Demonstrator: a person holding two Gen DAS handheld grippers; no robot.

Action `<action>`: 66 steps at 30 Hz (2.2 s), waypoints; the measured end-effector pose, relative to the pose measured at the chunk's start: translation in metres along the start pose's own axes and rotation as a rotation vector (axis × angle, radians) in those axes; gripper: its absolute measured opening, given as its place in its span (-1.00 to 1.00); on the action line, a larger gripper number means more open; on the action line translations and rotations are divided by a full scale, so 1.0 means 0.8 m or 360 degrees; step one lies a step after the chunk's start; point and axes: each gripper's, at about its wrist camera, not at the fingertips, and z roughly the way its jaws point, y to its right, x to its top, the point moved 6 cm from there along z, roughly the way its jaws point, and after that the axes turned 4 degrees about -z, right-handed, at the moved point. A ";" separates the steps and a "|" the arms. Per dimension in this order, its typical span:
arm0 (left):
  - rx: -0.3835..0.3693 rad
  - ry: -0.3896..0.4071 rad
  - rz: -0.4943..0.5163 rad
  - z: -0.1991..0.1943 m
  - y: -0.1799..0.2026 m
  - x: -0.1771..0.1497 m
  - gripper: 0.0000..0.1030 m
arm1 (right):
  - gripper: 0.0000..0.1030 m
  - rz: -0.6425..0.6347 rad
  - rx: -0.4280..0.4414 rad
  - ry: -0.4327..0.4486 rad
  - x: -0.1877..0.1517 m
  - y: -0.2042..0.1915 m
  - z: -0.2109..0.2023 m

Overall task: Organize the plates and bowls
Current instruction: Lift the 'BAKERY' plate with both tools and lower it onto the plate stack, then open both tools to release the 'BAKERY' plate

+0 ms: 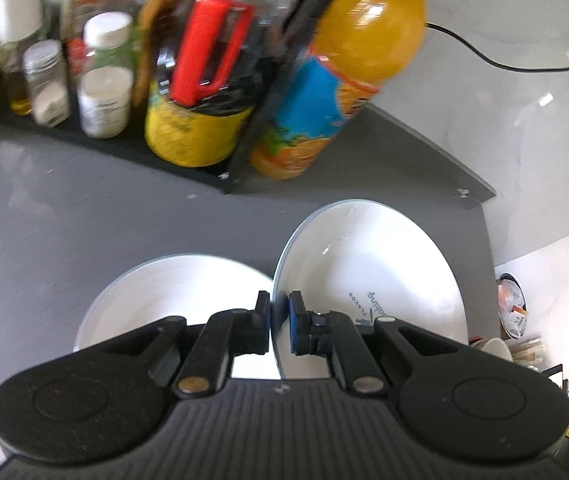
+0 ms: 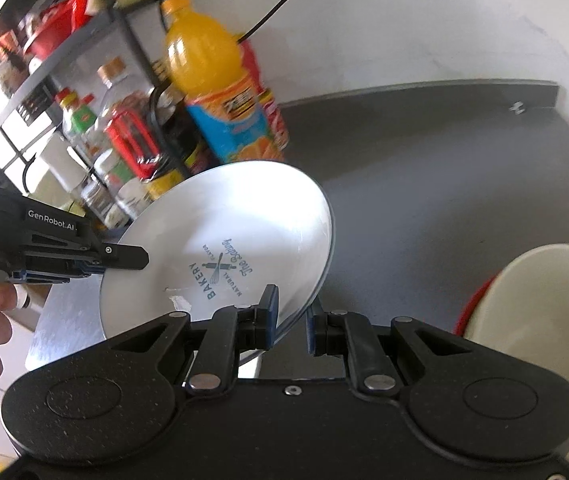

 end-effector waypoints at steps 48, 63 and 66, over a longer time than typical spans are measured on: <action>0.0352 -0.0083 -0.0053 0.027 -0.138 -0.059 -0.77 | -0.52 -0.0200 0.0078 -0.0409 -0.075 -0.087 0.084; 0.0380 -0.0129 0.0035 0.032 -0.133 -0.058 -0.70 | 0.01 -0.0115 -0.0014 -0.0268 -0.077 -0.059 0.034; 0.0385 -0.0125 0.0028 0.026 -0.130 -0.052 -0.49 | 0.07 -0.0079 -0.0016 -0.0252 -0.078 -0.048 0.028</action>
